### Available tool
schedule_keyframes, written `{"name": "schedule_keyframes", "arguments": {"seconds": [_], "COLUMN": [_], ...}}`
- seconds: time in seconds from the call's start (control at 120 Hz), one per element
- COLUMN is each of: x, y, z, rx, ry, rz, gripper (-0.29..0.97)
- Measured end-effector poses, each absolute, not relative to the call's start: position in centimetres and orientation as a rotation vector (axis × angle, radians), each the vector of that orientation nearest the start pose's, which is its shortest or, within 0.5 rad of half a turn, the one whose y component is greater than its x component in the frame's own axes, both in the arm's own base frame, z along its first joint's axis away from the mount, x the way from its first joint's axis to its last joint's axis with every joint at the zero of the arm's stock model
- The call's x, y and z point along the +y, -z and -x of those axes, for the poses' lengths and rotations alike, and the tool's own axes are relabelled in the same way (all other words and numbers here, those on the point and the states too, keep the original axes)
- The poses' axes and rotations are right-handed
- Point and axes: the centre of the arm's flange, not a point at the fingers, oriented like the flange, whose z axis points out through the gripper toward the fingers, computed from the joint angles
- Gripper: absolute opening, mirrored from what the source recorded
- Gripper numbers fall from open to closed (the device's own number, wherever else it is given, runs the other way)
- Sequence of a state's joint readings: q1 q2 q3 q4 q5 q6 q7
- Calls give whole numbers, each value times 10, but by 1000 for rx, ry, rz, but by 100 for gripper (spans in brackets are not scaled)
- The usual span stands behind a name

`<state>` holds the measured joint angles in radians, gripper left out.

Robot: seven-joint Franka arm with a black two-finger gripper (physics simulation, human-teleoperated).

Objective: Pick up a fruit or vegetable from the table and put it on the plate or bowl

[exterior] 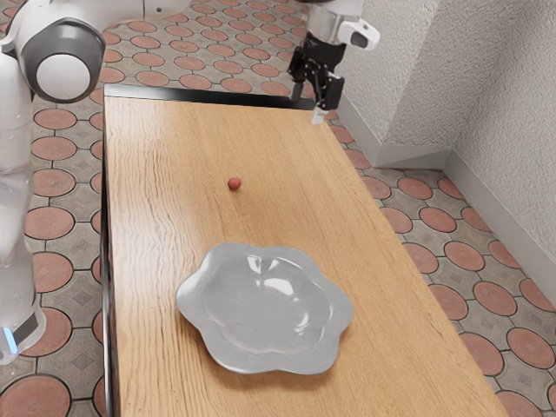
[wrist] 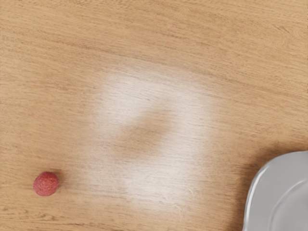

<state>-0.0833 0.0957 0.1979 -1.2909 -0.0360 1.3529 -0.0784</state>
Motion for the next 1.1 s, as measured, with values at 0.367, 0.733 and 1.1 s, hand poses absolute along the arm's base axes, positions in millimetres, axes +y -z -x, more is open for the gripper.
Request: {"name": "schedule_keyframes", "arguments": {"seconds": [0.367,0.733,1.1], "x": [51,144,150], "y": [-703,-612,-546], "z": [-557,-527,-509], "rx": [-288,-699,-846], "ry": [60,-197,-230], "rz": [3145,3089,3068], "gripper": [68,68,68]}}
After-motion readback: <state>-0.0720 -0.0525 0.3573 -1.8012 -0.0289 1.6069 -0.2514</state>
